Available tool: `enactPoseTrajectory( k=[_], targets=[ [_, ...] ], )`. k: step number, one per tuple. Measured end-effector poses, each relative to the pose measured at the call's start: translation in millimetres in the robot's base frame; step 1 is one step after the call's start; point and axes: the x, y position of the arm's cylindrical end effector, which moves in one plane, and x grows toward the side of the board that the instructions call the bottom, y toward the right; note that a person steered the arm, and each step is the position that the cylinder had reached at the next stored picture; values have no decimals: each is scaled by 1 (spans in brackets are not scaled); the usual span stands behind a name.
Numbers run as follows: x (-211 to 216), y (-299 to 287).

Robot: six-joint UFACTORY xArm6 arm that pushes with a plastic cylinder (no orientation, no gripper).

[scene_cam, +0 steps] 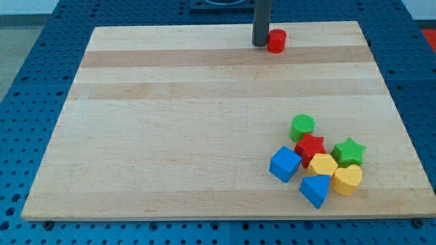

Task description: Push the red circle closer to the green circle

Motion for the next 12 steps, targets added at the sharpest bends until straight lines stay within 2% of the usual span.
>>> enactPoseTrajectory(
  k=[1,2,7,12],
  targets=[
    [-21,-1],
    [-24,8],
    [-20,36],
    [56,51]
  ],
)
